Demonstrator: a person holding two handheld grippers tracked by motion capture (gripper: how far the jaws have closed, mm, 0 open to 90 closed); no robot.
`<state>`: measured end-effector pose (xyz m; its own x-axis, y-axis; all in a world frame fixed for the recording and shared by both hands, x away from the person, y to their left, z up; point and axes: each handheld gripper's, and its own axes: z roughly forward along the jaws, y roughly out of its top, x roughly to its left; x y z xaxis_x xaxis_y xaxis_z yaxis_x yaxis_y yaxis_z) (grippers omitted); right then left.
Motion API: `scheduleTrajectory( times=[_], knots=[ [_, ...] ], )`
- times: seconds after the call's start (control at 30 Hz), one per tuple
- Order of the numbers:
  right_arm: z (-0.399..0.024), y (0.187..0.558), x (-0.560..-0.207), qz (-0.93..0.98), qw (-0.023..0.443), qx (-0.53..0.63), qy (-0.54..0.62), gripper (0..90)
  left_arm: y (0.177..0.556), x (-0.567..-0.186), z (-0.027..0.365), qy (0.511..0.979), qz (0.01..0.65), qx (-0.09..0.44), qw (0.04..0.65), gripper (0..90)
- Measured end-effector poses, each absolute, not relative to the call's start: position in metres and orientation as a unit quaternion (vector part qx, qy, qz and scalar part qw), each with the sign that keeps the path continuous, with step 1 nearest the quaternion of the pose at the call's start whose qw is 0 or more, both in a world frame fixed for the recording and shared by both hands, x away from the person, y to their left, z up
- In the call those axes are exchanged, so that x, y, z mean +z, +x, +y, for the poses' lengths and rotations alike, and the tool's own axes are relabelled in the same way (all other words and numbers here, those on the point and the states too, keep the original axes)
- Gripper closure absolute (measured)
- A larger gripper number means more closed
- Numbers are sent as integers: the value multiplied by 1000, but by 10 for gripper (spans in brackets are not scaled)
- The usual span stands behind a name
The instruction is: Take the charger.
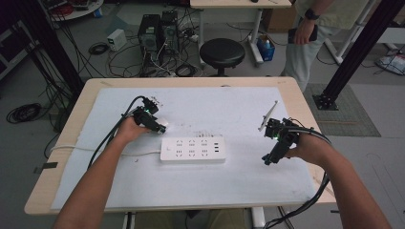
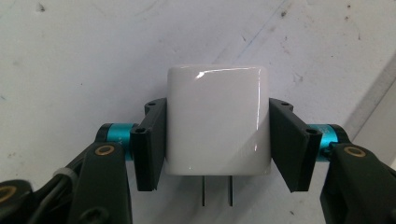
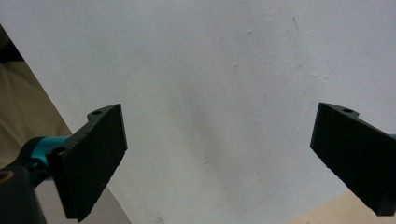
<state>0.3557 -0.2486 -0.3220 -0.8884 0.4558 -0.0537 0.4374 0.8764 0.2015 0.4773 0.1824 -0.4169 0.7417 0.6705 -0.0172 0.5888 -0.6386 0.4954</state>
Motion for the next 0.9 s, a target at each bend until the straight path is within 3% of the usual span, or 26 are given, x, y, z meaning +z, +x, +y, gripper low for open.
scheduleTrajectory(
  times=[0.2,0.47,0.63,0.9],
  knots=[
    [-249,356,-325,967,50,98,229,31,475,-410,188,895,354,99,251,425],
    [-251,355,-322,962,57,107,244,31,458,-373,202,888,341,123,283,425],
    [-250,355,-320,960,65,114,248,31,430,-336,213,883,324,141,308,425],
    [-242,351,-314,960,74,122,240,31,400,-311,224,881,309,153,325,425]
  ],
)
